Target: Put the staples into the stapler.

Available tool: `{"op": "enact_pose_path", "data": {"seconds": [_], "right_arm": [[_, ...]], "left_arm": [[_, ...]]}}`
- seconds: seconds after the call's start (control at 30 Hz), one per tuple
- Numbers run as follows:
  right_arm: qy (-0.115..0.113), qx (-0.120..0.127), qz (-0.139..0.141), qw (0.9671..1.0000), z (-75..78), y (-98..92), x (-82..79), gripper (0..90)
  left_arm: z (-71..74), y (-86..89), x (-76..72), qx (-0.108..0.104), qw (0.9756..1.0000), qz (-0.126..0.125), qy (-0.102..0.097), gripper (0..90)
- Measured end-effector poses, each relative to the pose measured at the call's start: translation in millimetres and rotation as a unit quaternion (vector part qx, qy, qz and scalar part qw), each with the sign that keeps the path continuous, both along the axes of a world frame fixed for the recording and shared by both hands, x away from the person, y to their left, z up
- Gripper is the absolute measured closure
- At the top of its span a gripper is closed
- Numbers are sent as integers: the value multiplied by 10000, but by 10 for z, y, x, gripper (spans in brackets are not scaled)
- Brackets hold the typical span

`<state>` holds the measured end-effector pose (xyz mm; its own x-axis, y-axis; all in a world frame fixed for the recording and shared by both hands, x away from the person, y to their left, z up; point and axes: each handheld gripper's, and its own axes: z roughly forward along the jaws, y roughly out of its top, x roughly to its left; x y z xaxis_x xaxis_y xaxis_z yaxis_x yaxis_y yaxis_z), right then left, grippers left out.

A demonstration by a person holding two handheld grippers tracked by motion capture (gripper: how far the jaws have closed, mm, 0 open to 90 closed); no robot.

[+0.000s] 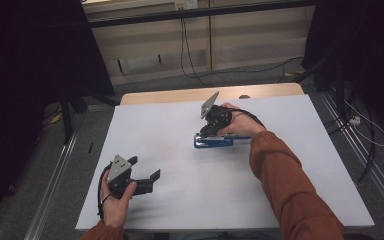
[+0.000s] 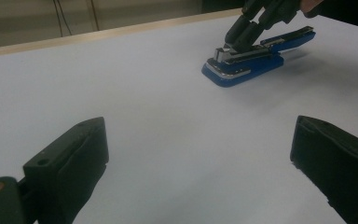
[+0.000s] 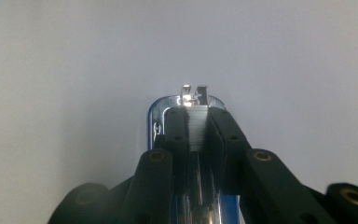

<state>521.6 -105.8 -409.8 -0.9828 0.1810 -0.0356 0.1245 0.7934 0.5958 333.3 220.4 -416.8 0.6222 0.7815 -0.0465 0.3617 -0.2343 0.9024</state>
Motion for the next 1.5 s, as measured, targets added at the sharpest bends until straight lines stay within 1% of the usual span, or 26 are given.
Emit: {"op": "enact_pose_path", "data": {"seconds": [0.17,0.4,0.47,0.53,0.67,0.77,0.83,0.9,1.0,1.23,1.3,1.47,1.5], "right_arm": [[38,-2,15,10000,-6,-3,6,793],[-13,-9,79,10000,-2,9,15,793],[8,-13,57,10000,-1,22,13,793],[-28,-20,102,9999,0,36,19,792],[16,-39,97,9999,4,55,25,792],[-23,-75,171,9998,8,74,35,792],[-4,-100,120,9999,13,86,26,792],[-51,-117,152,9998,14,87,27,792],[-50,-122,144,9998,15,91,25,791],[-52,-82,109,9999,10,102,25,784],[-70,-79,68,9999,10,98,30,764],[-41,-84,-1,10000,12,91,26,753],[-61,-83,-6,9999,11,90,30,735]], "left_arm": [[-1,2,4,2,10000,-6,-5,43],[-1,-2,1,2,10000,-4,2,43],[1,1,2,8,10000,-12,-11,44],[0,0,1,-6,10000,-4,-1,44],[0,2,2,8,10000,-17,-9,44],[0,2,3,5,10000,-18,-7,43],[2,2,0,10,10000,-18,-2,44],[1,4,2,14,10000,-23,-7,44],[1,4,2,4,10000,-10,-4,44],[1,5,2,18,10000,-23,-5,44],[1,6,2,18,10000,-21,-8,44],[0,5,2,16,10000,-24,-5,44],[0,5,2,17,10000,-24,-3,44]]}}
